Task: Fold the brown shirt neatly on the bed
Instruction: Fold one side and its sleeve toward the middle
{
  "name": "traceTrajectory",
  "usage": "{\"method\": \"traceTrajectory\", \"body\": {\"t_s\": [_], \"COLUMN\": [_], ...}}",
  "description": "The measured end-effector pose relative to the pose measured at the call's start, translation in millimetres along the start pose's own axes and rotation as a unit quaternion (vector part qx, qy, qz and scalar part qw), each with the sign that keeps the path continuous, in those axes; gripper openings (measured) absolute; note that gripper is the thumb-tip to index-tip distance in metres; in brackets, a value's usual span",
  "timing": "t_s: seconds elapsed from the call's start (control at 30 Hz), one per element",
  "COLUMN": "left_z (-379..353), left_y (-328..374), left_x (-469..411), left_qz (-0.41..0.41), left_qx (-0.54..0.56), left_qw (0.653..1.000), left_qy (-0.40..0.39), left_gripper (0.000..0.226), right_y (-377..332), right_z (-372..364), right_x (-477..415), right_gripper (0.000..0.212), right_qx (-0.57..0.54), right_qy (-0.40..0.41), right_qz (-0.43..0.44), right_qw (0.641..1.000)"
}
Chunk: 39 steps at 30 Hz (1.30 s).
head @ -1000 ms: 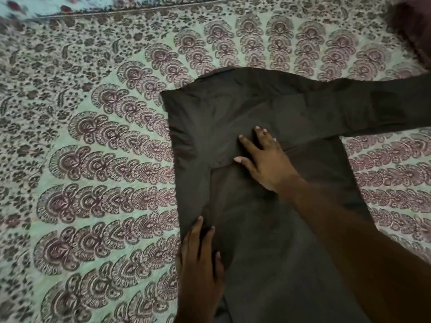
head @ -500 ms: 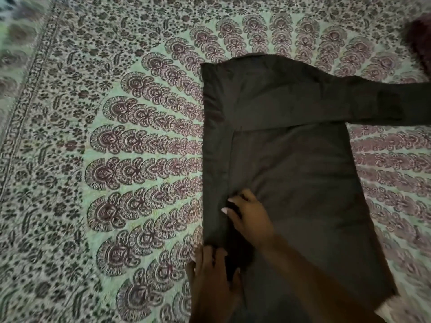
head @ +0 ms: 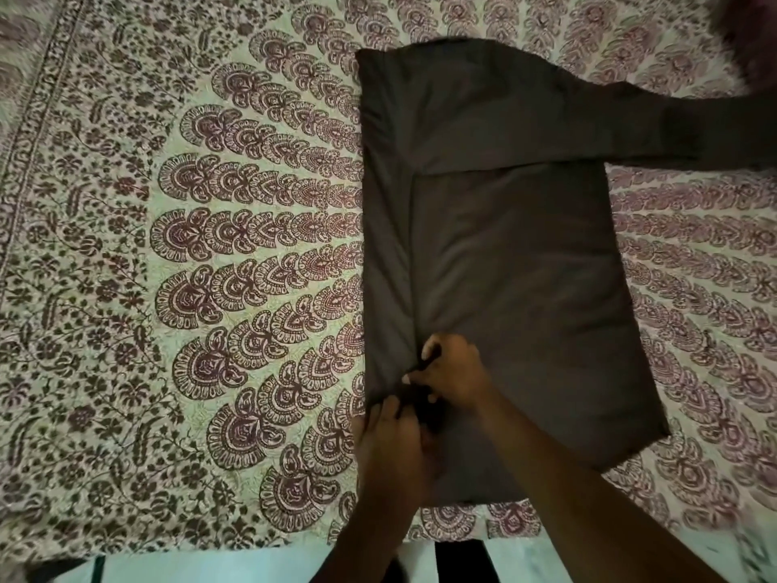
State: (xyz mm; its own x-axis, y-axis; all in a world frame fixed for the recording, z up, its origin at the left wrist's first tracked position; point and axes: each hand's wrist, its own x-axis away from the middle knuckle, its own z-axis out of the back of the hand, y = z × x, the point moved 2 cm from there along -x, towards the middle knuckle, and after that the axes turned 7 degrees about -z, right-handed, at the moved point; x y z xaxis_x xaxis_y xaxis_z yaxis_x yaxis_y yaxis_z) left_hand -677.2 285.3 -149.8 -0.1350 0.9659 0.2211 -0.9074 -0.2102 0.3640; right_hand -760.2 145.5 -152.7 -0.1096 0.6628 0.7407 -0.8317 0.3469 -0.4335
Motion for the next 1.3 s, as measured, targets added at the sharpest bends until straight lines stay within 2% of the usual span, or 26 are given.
{"method": "traceTrajectory", "body": {"t_s": [0.07,0.17,0.23,0.27,0.33,0.37,0.43,0.5,0.53,0.67,0.7,0.8,0.83,0.87,0.97,1.0,1.03,1.1,1.13,1.17,1.27,1.3], "left_z": [-1,2,8,9,6,4,0,0,1,9,8,9,8,9,15,18,22,29,31,31,34,36], "left_y": [1,-3,-8,-11,-20,-23,-27,-28,-27,-24,-24,-30,-33,-35,-38,-37,-36,-34,-35,-35,-34,-35], "left_x": [4,7,11,14,21,25,31,34,35,24,22,18,18,18,8,2,-6,-25,-35,-45,-75,-86], "left_qz": [-0.004,-0.016,0.014,0.038,0.071,0.072,0.055,0.043,0.04,0.033,0.037,0.042,0.037,0.032,0.026,0.026,0.022,-0.003,-0.02,-0.038,-0.099,-0.111], "left_qx": [0.007,0.01,-0.002,-0.014,-0.034,-0.043,-0.058,-0.061,-0.06,-0.039,-0.031,-0.017,-0.016,-0.015,-0.033,-0.048,-0.063,-0.087,-0.093,-0.098,-0.097,-0.083], "left_qw": [1.0,1.0,0.999,0.998,0.997,0.996,0.997,0.997,0.997,0.998,0.997,0.997,0.997,0.997,0.998,0.997,0.996,0.994,0.994,0.994,0.99,0.989], "left_qy": [-0.004,0.022,0.049,0.04,0.012,0.003,-0.007,-0.011,-0.012,-0.039,-0.052,-0.068,-0.066,-0.061,-0.055,-0.058,-0.062,-0.06,-0.054,-0.039,0.03,0.049], "left_gripper": [0.034,0.028,0.02,0.029,0.059,0.066,0.07,0.071,0.07,0.071,0.075,0.091,0.094,0.096,0.112,0.12,0.127,0.128,0.119,0.105,0.05,0.04], "right_y": [8,15,11,8,-1,-1,3,5,5,-10,-13,-16,-16,-20,-37,-43,-47,-51,-54,-58,-75,-81], "right_z": [-1,-3,1,2,2,-1,-3,1,7,26,25,18,21,26,51,54,54,52,54,59,82,87], "right_x": [2,1,7,9,14,11,2,-10,-16,-34,-37,-42,-47,-54,-75,-79,-81,-87,-93,-101,-125,-130], "right_gripper": [0.045,0.051,0.047,0.05,0.054,0.053,0.052,0.054,0.055,0.065,0.066,0.066,0.066,0.067,0.072,0.073,0.073,0.07,0.069,0.068,0.072,0.073], "right_qx": [0.034,0.068,0.168,0.22,0.299,0.326,0.389,0.436,0.45,0.437,0.439,0.492,0.496,0.488,0.41,0.406,0.429,0.49,0.5,0.497,0.442,0.447], "right_qy": [-0.004,0.003,0.052,0.099,0.175,0.182,0.142,0.093,0.086,0.116,0.111,0.025,0.016,0.033,0.137,0.15,0.139,0.072,0.054,0.065,0.155,0.158], "right_qz": [0.002,0.018,0.093,0.167,0.325,0.39,0.478,0.505,0.494,0.434,0.452,0.543,0.556,0.55,0.449,0.439,0.465,0.558,0.584,0.582,0.47,0.463], "right_qw": [0.999,0.998,0.98,0.956,0.88,0.841,0.775,0.739,0.739,0.779,0.768,0.68,0.667,0.677,0.782,0.787,0.762,0.666,0.638,0.641,0.748,0.749]}}
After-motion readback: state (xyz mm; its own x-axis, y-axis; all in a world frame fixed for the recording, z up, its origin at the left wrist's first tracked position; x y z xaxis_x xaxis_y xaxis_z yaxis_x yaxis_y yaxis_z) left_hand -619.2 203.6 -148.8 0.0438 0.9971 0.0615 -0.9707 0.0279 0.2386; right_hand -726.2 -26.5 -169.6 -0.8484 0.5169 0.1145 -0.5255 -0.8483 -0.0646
